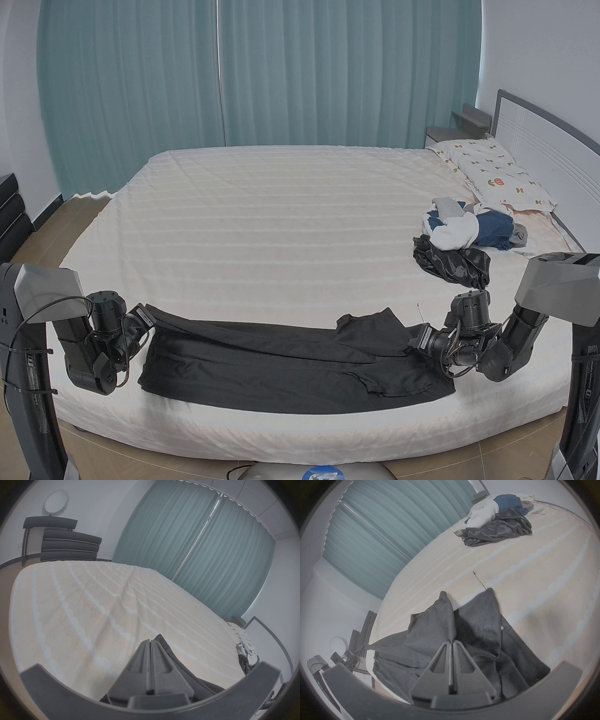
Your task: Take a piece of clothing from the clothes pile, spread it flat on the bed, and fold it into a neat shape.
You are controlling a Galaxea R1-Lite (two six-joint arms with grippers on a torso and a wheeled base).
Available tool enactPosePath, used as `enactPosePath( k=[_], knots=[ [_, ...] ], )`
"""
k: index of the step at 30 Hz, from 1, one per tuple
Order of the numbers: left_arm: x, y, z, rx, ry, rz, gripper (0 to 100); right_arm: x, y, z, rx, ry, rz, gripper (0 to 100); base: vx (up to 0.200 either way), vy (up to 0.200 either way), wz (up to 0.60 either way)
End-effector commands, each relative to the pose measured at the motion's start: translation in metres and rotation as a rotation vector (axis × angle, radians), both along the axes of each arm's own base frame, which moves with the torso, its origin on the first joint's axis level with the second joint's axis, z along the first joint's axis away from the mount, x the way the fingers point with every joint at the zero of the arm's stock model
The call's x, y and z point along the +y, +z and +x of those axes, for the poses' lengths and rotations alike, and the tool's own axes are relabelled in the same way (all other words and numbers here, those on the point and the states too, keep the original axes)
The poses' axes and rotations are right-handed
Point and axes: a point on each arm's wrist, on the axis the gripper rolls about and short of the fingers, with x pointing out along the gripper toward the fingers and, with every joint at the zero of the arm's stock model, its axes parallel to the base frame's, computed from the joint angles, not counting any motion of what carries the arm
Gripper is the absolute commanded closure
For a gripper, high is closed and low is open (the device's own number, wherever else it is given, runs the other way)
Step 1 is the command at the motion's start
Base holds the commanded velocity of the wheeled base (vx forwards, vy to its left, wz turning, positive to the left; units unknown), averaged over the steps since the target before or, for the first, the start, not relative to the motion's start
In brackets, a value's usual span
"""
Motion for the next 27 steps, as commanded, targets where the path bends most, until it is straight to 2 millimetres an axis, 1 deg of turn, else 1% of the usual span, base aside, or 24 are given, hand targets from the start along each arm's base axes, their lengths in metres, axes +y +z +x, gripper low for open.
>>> enactPosePath(
  k=[1,3,13,17,20,21,27],
  knots=[
    [0.002,-0.002,0.000,0.005,0.005,-0.001,100,-0.002,0.007,-0.008,-0.001,0.002,0.004,100,0.000,0.000,0.00],
    [0.003,-0.002,-0.001,0.008,0.008,-0.001,100,-0.003,0.003,-0.012,0.006,0.003,0.002,100,0.000,0.000,0.00],
    [0.006,-0.002,-0.002,0.010,0.017,0.000,100,-0.005,-0.001,-0.031,0.057,0.028,-0.001,100,0.000,0.000,0.00],
    [0.006,-0.004,-0.004,0.020,0.017,-0.001,100,-0.005,-0.003,-0.033,0.070,0.031,-0.003,100,0.000,0.000,0.00],
    [0.006,-0.004,-0.006,0.027,0.018,0.000,100,-0.005,-0.005,-0.039,0.085,0.044,-0.016,100,0.000,0.000,0.00],
    [0.006,-0.004,-0.006,0.027,0.018,0.000,100,-0.004,-0.006,-0.041,0.086,0.052,-0.021,0,0.000,0.000,0.00],
    [0.006,-0.004,-0.006,0.028,0.018,0.000,100,-0.004,-0.001,-0.037,0.054,0.036,-0.006,0,0.000,0.000,0.00]
  ],
)
